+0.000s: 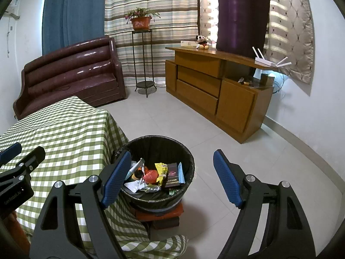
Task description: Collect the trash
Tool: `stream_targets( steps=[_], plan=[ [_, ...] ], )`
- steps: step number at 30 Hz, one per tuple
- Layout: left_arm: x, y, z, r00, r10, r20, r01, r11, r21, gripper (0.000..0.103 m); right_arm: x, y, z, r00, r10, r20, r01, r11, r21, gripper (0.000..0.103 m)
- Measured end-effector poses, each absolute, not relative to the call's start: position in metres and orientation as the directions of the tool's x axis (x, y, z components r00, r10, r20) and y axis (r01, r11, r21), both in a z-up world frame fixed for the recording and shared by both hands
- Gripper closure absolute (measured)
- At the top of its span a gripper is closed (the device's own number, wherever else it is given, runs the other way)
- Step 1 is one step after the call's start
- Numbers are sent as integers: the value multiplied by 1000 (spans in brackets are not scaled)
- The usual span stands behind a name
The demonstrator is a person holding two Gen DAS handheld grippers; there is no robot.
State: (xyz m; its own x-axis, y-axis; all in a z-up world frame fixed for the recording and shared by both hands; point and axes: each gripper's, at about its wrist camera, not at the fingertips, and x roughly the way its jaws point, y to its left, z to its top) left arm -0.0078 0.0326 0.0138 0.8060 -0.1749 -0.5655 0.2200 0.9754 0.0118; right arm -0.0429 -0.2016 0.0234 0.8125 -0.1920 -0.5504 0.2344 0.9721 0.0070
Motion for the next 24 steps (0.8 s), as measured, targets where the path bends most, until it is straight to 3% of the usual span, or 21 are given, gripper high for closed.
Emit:
stream_targets(
  steps=[24],
  plan=[
    [-8,32,13,802,-178,-570,224,974,12,25,-43,-202,23,811,-191,-552,233,972,6,26]
  ],
)
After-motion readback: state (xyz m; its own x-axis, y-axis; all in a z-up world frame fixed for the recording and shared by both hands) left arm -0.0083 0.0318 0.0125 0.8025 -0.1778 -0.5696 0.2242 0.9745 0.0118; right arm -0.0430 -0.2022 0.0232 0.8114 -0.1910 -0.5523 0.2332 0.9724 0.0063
